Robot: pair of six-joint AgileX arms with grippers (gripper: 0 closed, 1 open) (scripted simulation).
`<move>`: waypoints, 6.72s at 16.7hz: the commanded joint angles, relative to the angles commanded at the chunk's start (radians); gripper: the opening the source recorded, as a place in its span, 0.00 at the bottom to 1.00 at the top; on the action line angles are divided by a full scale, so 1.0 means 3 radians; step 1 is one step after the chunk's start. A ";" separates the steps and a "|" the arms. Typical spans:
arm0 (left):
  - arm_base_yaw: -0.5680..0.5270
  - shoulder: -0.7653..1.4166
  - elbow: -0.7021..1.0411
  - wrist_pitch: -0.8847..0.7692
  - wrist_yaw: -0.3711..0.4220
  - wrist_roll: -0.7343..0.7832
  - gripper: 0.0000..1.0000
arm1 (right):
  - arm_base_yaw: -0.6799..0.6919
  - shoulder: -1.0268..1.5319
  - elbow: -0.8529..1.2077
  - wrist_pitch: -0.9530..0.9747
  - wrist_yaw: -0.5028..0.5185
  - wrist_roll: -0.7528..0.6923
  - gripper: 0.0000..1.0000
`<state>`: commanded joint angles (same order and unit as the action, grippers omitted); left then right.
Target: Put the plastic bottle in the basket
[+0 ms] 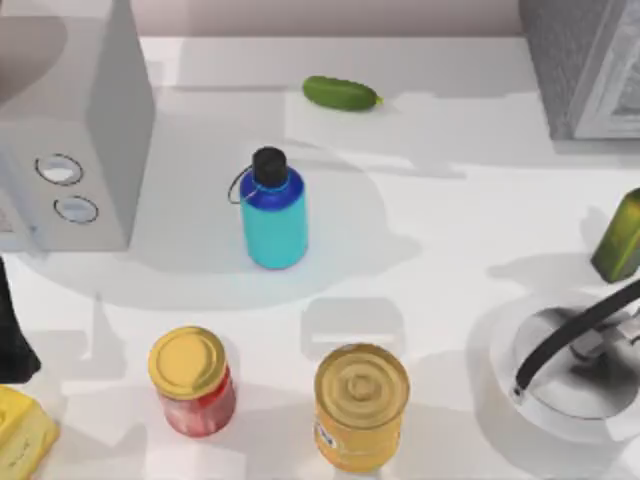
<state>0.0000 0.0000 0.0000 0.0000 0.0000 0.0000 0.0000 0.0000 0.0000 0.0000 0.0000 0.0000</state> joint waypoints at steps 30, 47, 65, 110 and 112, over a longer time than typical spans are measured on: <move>-0.0770 0.6669 0.1473 0.4900 0.1732 0.0231 1.00 | 0.0000 0.0000 0.0000 0.0000 0.0000 0.0000 1.00; -0.0885 0.7154 0.1700 0.5045 0.1868 0.0258 1.00 | 0.0000 0.0000 0.0000 0.0000 0.0000 0.0000 1.00; -0.1215 0.7572 0.2336 0.4853 0.1544 0.0201 0.62 | 0.0000 0.0000 0.0000 0.0000 0.0000 0.0000 1.00; 0.2056 0.3098 0.2173 -0.2324 0.4751 0.3296 0.00 | 0.0000 0.0000 0.0000 0.0000 0.0000 0.0000 1.00; 0.2260 0.2928 0.2154 -0.2594 0.4827 0.3379 0.00 | 0.0000 0.0000 0.0000 0.0000 0.0000 0.0000 1.00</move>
<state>0.6779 0.8784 0.6463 -0.7782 1.4482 1.0138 0.0000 0.0000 0.0000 0.0000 0.0000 0.0000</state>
